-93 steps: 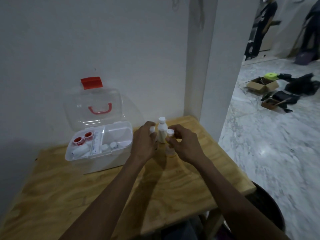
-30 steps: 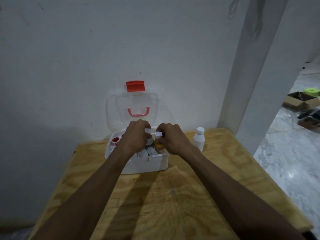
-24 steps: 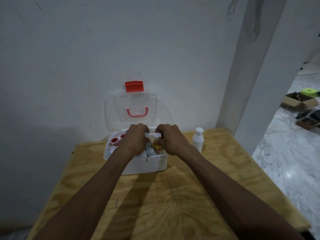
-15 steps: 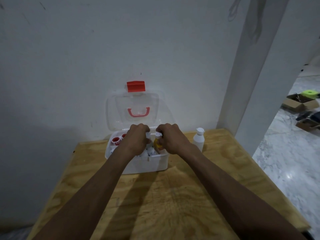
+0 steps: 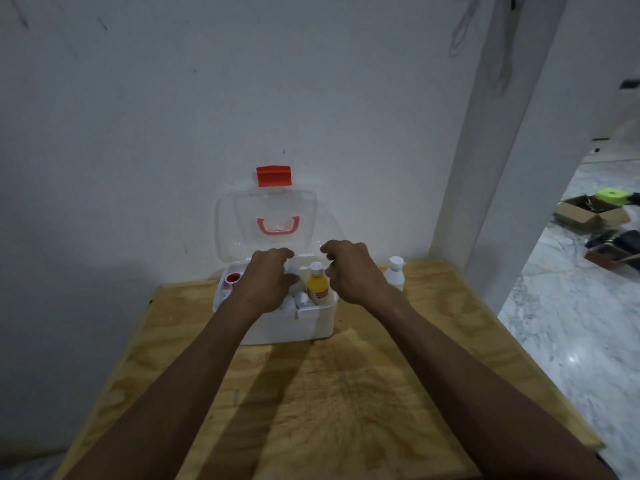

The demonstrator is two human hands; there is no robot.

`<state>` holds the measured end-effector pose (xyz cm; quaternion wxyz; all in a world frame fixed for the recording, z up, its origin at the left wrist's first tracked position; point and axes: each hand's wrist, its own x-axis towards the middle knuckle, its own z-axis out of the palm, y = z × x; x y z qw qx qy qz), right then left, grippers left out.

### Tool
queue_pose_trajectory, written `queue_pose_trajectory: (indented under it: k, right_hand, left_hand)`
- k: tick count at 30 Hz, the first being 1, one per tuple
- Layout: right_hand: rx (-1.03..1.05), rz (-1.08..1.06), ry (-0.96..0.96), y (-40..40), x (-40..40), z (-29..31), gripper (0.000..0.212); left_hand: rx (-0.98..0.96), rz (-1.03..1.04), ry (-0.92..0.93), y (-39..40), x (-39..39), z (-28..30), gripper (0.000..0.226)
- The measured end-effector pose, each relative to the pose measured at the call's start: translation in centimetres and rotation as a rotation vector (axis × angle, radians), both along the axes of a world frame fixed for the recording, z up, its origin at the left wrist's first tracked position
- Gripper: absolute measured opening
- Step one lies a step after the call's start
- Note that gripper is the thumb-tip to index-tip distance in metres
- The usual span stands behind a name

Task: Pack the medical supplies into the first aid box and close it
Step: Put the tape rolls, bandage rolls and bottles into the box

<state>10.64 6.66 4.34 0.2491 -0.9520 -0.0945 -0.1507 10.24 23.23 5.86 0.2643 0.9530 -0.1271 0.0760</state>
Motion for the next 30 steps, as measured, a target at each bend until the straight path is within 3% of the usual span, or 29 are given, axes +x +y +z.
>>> queue_pose_trajectory:
  k: [5, 10, 13, 22, 30]
  right_hand:
    - [0.044, -0.222, -0.18, -2.6, -0.4, 0.0, 0.04]
    - [-0.032, -0.356, -0.019, -5.4, -0.7, -0.4, 0.032]
    - [-0.036, -0.362, 0.022, -5.9, -0.9, -0.9, 0.023]
    - [-0.007, -0.344, 0.047, -5.6, -1.1, -0.4, 0.023]
    - [0.071, -0.175, -0.283, -1.8, -0.8, 7.3, 0.028]
  left_hand:
    - [-0.007, 0.065, -0.174, 2.7, -0.7, -1.6, 0.045]
    - [0.131, 0.122, -0.19, 4.7, -0.7, -3.8, 0.048]
    - [0.198, 0.119, -0.154, 5.0, -0.3, -4.3, 0.051]
    - [0.298, 0.123, -0.036, 5.2, 0.5, -5.6, 0.06]
    - [0.349, 0.132, -0.054, 5.0, 0.6, -6.0, 0.06]
